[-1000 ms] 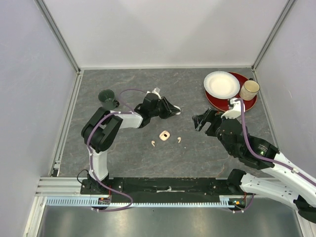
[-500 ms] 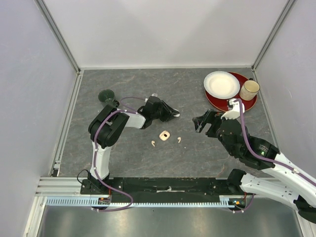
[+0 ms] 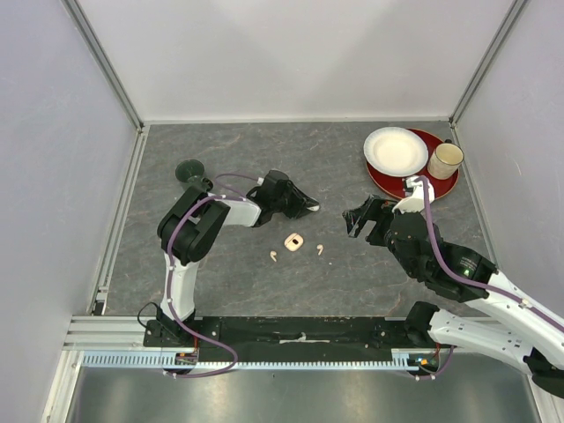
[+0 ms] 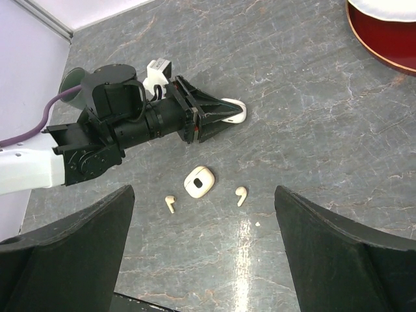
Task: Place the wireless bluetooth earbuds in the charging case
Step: Place the charging case at the center of the board.
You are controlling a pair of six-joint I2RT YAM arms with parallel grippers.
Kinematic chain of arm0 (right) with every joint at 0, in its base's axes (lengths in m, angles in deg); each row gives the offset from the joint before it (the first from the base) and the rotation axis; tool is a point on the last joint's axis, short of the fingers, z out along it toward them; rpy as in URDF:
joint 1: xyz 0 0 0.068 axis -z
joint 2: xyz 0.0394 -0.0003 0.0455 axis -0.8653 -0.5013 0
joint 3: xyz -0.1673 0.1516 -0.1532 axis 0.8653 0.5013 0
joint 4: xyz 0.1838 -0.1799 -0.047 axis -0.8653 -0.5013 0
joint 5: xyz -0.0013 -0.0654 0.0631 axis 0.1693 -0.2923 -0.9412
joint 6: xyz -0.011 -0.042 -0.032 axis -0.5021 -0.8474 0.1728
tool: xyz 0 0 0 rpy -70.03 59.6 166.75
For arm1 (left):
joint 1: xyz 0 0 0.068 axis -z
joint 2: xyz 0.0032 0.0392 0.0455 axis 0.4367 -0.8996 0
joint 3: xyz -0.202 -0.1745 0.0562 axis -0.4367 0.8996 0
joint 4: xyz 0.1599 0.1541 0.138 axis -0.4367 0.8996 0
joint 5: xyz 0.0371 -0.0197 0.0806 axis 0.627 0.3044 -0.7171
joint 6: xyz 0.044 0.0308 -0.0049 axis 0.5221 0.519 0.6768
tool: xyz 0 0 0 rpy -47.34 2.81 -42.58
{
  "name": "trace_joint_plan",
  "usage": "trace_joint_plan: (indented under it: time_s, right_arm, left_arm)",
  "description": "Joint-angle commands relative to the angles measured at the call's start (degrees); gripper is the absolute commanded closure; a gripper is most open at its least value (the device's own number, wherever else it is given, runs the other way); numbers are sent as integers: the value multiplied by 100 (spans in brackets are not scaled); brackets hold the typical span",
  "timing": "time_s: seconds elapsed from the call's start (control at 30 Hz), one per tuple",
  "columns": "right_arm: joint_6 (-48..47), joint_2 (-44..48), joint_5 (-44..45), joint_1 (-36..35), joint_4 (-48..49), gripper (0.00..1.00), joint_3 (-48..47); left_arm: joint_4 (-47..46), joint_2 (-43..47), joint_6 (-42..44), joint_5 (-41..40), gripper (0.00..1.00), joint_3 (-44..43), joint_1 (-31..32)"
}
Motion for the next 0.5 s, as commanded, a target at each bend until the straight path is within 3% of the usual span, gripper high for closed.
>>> trace_joint_plan:
  time_s: [0.0, 0.2, 0.33, 0.47]
  right_arm:
    - [-28, -2, -33, 16, 17, 4, -171]
    - [-28, 25, -42, 16, 8, 4, -153]
    - [-28, 34, -68, 16, 8, 4, -136]
    - [-37, 25, -103, 25, 8, 4, -136]
  left_arm:
    - [833, 134, 242, -232, 67, -250, -18]
    - [1282, 195, 462, -311, 62, -382, -18]
    - [1616, 239, 699, -391, 50, -434, -9]
    - [1713, 301, 769, -426, 46, -425, -9]
